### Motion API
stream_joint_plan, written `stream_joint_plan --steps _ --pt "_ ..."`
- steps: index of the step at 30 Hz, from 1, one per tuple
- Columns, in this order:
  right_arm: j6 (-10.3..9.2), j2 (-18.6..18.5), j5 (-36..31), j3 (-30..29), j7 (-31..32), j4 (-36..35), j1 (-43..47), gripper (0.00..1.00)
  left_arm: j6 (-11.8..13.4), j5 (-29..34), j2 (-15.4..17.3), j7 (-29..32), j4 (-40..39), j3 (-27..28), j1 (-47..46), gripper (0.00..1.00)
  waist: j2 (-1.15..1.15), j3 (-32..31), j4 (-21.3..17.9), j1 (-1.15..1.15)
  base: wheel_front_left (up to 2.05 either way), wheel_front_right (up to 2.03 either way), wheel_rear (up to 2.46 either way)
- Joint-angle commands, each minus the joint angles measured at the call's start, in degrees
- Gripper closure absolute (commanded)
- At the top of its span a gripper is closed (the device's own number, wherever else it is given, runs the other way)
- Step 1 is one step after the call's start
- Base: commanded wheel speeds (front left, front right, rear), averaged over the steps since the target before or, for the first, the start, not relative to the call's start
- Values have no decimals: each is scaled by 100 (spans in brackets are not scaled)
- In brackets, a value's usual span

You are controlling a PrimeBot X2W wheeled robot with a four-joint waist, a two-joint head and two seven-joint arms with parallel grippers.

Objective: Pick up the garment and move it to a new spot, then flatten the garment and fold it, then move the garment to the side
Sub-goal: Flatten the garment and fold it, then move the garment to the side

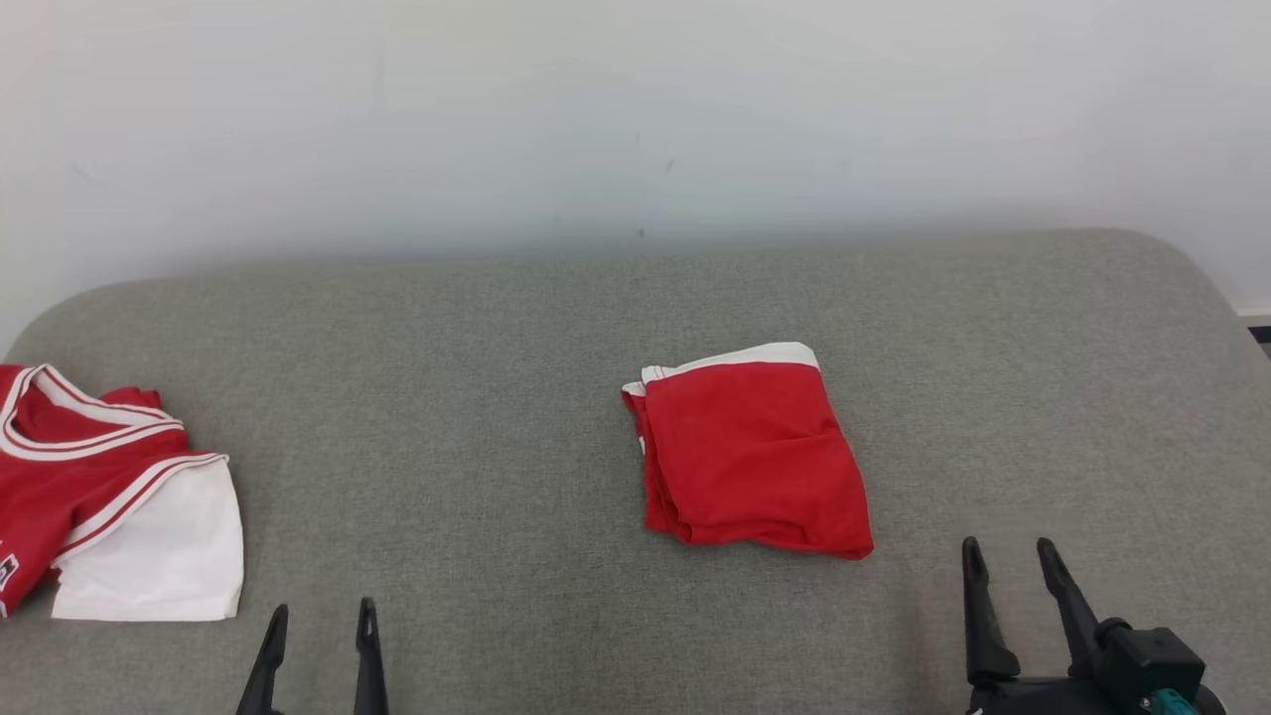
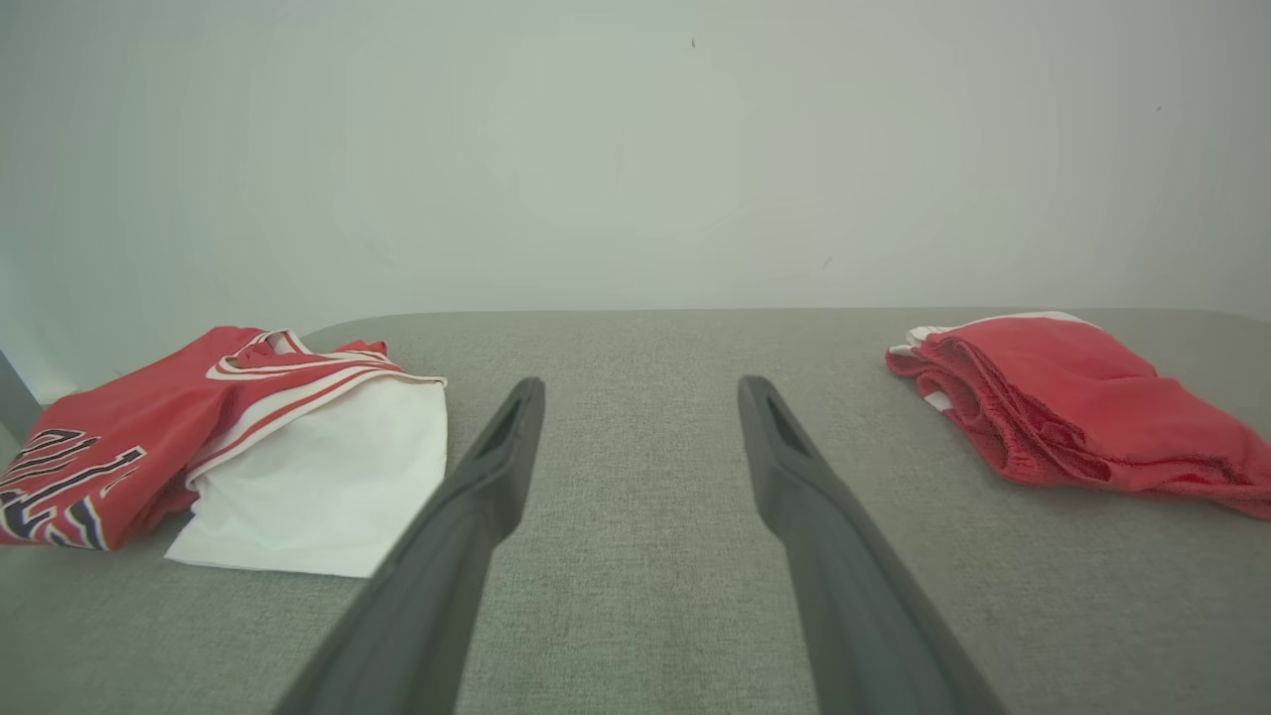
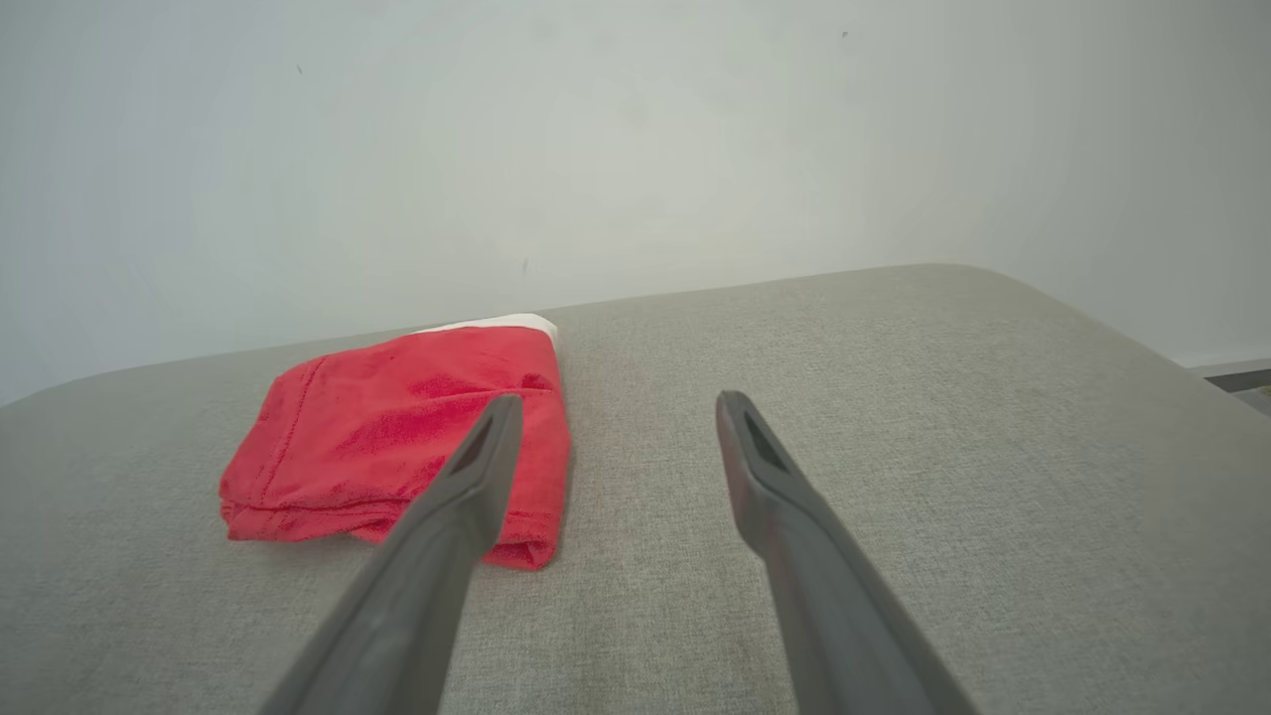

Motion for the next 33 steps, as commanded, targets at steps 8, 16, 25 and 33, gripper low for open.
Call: stream_joint_plan --steps 8,16,25,33 --pt "-13 16 -78 -153 -51 78 70 0 -63 -30 17 -19 427 310 209 0 0 -48 -102 1 0 0 0" --pt "-13 16 -16 -63 -47 76 15 0 -239 -136 -1 -19 550 435 95 0 0 -11 -101 1 0 0 0" --pt "-13 17 -87 71 171 -105 -113 0 -387 -278 -19 -19 532 394 -47 0 0 96 -13 1 0 0 0" --pt "-13 -358 251 465 2385 -354 -829 0 -330 -338 -24 -19 475 188 -79 0 0 187 153 1 0 0 0"
